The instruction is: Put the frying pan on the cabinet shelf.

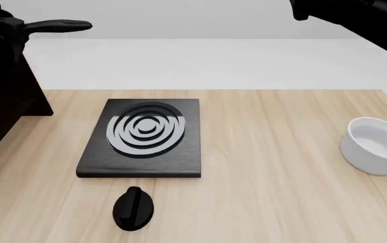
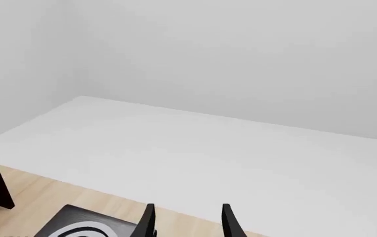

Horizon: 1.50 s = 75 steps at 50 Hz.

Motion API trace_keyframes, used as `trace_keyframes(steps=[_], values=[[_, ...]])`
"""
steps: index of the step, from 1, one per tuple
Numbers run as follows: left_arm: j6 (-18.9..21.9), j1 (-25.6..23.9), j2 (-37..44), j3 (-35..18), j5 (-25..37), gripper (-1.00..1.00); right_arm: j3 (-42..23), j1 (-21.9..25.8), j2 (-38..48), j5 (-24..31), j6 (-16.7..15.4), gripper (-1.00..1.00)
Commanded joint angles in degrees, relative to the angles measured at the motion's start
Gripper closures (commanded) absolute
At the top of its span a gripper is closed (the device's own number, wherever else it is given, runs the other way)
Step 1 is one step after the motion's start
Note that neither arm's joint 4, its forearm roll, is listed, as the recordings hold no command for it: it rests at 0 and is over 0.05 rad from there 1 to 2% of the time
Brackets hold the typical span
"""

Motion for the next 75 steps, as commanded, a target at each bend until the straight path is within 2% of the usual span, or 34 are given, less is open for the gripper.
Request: trace_keyframes(steps=[1,13,23,47,75], values=[[-1.2,4.3,3.4,-2.5,-3.0,1.0,-0.8,0.3,0.8,0.4,0.1,-1.0],[-1.6,6.6,4.7,-2.3,-3.8,1.0,-1.9,0.8,1.6,0.5,-0.1,-1.0],[-0.4,7.4,4.8,-0.6,-4.9,1.0,-1.9,0.8,1.7,0.6,0.0,-1.0],[-2.1,10.1,7.7,8.2,-13.5,1.0,-2.4,0.8,1.9,1.4,-0.8,-1.0],[-2.6,10.8,9.6,11.5,-17.1,1.0,-1.4,0.4,1.5,1.3,-0.9,-1.0]])
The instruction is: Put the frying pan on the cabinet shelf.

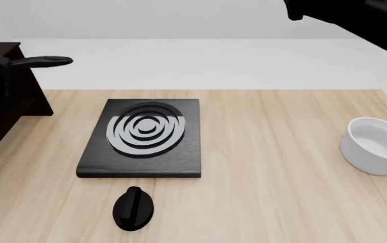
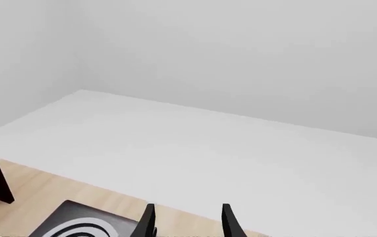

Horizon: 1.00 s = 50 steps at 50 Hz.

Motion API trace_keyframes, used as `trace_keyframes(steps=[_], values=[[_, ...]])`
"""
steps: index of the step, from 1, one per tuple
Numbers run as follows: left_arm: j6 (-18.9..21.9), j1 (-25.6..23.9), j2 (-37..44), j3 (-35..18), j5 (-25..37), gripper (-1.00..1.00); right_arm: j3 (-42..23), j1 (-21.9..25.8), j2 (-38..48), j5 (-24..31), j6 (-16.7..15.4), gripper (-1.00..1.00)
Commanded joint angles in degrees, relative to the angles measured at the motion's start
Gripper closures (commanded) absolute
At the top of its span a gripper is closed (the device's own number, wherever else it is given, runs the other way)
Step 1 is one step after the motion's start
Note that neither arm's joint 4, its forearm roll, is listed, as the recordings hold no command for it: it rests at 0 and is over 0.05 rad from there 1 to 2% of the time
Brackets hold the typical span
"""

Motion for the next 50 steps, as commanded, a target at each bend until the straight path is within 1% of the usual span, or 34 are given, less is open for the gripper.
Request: trace_keyframes(steps=[1,5,6,12,15,25,33,39,50], values=[[0.3,0.7,1.3,2.0,-1.7,1.0,0.5,-0.1,-0.3,0.0,-0.1,-1.0],[0.1,1.0,1.2,2.2,-2.0,1.0,0.4,0.0,-0.2,0.1,-0.2,-1.0],[-0.1,1.0,1.2,2.4,-2.0,-1.0,0.4,0.0,-0.2,0.1,-0.1,-1.0],[0.0,1.5,1.1,1.8,-1.6,-1.0,0.2,0.2,-0.1,0.3,-0.7,-1.0],[-0.5,1.4,0.5,1.8,-1.5,-1.0,-0.2,1.0,0.4,0.9,-0.3,-1.0],[-0.5,0.7,-0.7,2.5,-1.6,-1.0,1.6,1.2,0.3,0.3,-0.3,-1.0],[-0.4,-0.4,-5.0,2.9,0.9,-1.0,1.8,1.2,0.1,0.2,-0.1,-1.0],[-0.2,-0.8,-7.0,3.5,1.2,-1.0,1.9,1.0,0.2,0.3,-0.1,-1.0],[0.7,-2.4,-11.1,4.7,3.4,-1.0,1.9,0.9,0.2,0.3,0.1,-1.0]])
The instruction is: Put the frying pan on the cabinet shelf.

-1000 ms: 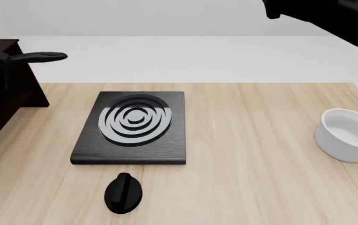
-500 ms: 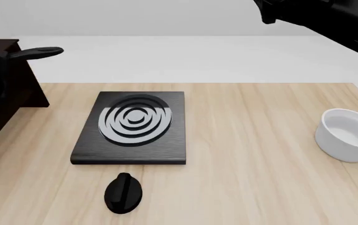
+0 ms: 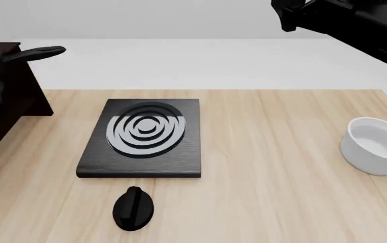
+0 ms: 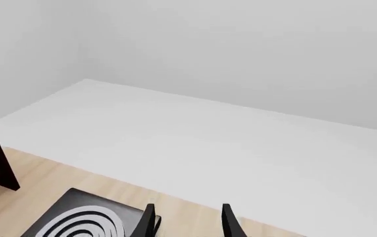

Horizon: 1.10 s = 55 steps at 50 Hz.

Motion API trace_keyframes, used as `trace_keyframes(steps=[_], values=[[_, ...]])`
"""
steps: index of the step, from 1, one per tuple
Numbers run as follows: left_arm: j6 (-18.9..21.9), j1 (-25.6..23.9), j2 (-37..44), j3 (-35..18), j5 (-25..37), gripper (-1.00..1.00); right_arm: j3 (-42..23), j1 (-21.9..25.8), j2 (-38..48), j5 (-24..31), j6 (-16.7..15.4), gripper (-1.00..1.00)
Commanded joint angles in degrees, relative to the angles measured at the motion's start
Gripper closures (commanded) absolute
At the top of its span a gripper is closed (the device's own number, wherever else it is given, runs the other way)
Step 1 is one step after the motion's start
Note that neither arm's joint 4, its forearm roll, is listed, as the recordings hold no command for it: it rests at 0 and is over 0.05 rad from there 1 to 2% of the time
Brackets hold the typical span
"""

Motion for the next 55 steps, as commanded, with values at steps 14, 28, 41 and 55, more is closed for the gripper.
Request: trace_keyframes(steps=[14,28,41,55], values=[[2.9,-3.7,-8.6,3.8,4.9,-1.0,0.6,-0.5,-0.7,0.0,0.1,-1.0],[11.0,-5.5,-17.1,2.6,15.7,-1.0,1.9,-1.3,-2.1,-0.6,0.1,-1.0],[23.8,-8.4,-24.4,-2.2,27.9,-1.0,3.1,-1.9,-3.0,-1.5,0.5,-1.0],[40.0,-9.2,-30.4,-4.6,35.8,-1.0,4.1,-2.2,-3.9,-1.9,0.5,-1.0]])
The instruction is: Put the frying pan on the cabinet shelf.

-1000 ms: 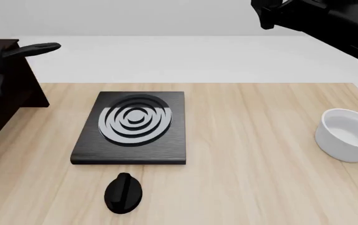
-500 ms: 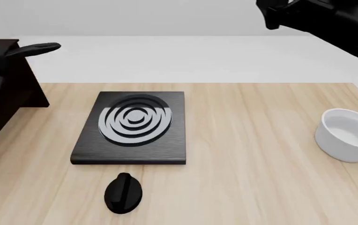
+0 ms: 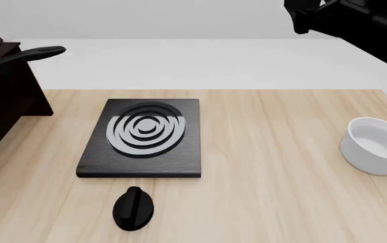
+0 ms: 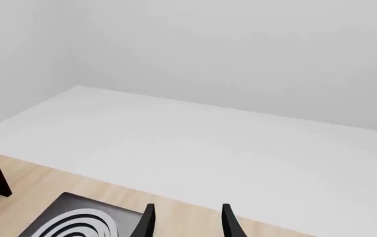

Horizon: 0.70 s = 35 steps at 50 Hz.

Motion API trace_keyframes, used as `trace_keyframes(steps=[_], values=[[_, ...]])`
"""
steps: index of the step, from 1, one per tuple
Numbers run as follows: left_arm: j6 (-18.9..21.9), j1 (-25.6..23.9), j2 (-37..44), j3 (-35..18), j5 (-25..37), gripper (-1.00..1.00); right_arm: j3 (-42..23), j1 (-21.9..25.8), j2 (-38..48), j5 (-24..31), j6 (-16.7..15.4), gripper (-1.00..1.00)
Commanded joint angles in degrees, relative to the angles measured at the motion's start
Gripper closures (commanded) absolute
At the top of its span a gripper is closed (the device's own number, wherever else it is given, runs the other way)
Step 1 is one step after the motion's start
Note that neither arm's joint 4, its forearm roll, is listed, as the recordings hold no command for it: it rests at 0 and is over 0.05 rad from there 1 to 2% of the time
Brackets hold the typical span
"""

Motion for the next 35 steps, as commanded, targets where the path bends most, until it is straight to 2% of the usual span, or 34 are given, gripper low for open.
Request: trace_keyframes(steps=[1,6,9,13,26,35], values=[[13.5,-0.4,-5.6,-1.4,6.4,-1.0,0.8,-0.3,-0.7,-0.4,0.1,-1.0],[17.6,0.2,-8.2,-0.2,7.2,-1.0,0.8,-0.2,-0.8,-0.4,0.1,-1.0],[16.3,-1.2,-10.5,0.3,9.6,-1.0,0.9,-0.2,-0.8,-0.5,0.1,-1.0],[17.5,-1.4,-12.2,1.3,10.1,-1.0,1.1,-0.2,-0.9,-0.7,0.2,-1.0],[19.4,-2.5,-20.0,0.0,19.4,-1.0,1.1,-0.4,-0.7,-1.4,0.3,-1.0],[20.6,-3.2,-21.8,-0.2,21.6,-1.0,1.6,0.0,-0.8,-1.7,0.2,-1.0]])
